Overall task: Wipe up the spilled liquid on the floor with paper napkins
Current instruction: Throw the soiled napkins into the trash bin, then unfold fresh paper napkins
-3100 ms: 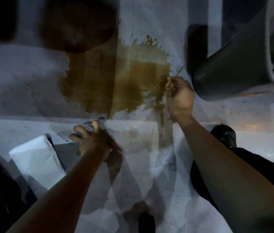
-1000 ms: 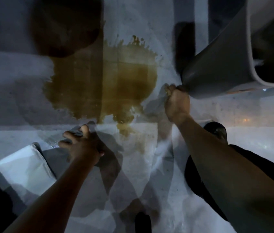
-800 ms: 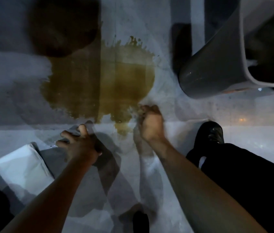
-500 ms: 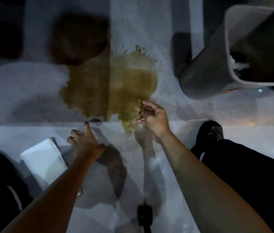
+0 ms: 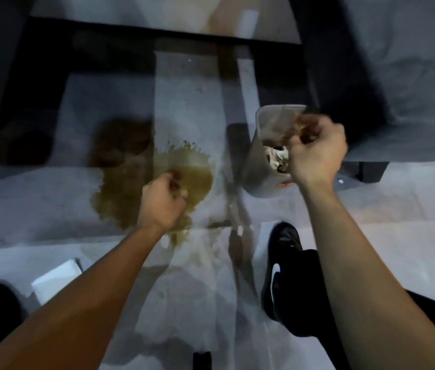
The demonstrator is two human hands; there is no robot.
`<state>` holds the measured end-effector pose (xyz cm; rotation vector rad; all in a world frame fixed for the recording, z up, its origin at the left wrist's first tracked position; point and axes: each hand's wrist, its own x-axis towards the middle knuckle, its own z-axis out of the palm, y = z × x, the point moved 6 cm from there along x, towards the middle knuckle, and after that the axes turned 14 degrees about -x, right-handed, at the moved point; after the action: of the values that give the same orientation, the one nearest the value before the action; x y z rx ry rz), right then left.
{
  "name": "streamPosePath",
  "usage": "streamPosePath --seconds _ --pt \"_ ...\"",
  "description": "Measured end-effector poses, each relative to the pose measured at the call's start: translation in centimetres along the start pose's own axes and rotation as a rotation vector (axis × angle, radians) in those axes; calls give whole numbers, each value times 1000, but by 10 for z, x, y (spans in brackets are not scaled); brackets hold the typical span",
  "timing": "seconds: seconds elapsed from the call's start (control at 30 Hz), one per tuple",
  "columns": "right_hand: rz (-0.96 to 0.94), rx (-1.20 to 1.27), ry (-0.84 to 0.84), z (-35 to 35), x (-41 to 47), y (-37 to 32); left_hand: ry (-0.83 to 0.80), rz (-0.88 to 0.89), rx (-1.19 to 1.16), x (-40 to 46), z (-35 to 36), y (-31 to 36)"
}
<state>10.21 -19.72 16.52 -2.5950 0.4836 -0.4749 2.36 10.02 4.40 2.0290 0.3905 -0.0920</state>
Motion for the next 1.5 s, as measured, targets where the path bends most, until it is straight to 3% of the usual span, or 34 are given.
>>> streamPosePath --seconds 0.07,0.13,0.23,0.4,0.5,0.6,0.7,0.9,1.0,1.2,1.4,1.5 --pt "22 -89 -29 3 18 14 32 15 -13 -2 -4 10" --pt "53 -230 -210 24 25 28 64 10 9 -8 -12 6" --pt "-58 -365 -314 45 8 19 93 -53 67 -21 -33 -20" --pt "-305 -179 -377 91 -81 -44 89 -279 -3 -54 -78 -97" --pt "-342 -128 -585 140 -153 -65 165 -423 -52 -80 -110 -143" --pt "-329 -208 -929 195 -227 -67 236 -488 -46 -109 -142 -189" --pt "-368 -301 -1155 234 -299 -67 292 -581 -20 -138 -175 -251" --pt "-378 -405 -1357 261 -391 -35 249 -781 -35 -186 -193 -329" --pt "-350 -398 -1382 267 -419 -17 143 -717 35 -202 -175 -349" --pt "-328 -392 -1411 272 -437 1 -274 -373 605 -235 -112 -339" --pt "-337 -390 -1395 281 -433 -3 -387 -153 792 -240 -83 -352" --pt "-342 -369 -1389 283 -430 -9 -411 -65 774 -238 -80 -349"
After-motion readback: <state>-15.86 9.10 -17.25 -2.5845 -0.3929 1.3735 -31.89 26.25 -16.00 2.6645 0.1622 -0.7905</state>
